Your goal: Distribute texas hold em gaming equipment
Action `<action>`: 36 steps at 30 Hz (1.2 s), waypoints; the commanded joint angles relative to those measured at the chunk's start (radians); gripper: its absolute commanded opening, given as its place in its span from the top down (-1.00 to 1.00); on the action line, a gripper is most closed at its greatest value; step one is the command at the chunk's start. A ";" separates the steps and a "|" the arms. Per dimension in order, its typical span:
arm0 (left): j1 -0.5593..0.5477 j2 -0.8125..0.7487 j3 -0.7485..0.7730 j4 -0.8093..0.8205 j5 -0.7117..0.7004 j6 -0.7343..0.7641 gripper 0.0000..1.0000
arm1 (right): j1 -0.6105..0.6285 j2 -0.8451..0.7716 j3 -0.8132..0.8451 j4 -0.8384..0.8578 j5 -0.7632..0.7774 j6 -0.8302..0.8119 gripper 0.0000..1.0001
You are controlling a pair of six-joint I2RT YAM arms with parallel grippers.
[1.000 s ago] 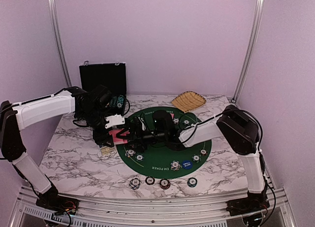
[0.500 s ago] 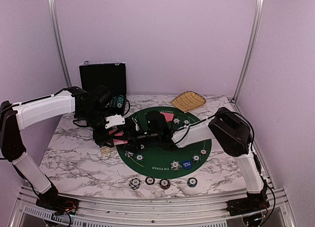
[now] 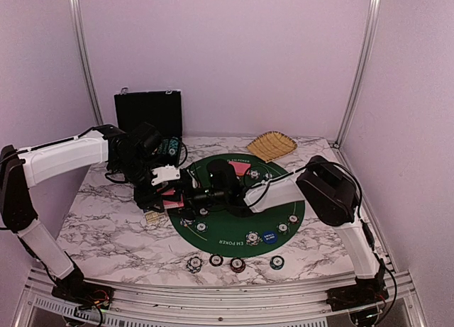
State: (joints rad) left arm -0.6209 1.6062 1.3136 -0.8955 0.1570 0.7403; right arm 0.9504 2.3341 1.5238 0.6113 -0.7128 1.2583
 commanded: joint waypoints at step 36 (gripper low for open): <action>0.000 -0.012 0.031 -0.018 -0.001 -0.002 0.96 | -0.074 -0.171 -0.143 0.021 0.001 -0.039 -0.49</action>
State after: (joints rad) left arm -0.6209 1.6062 1.3136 -0.9028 0.1486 0.7403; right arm 0.8852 2.2318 1.3788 0.6270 -0.7128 1.2400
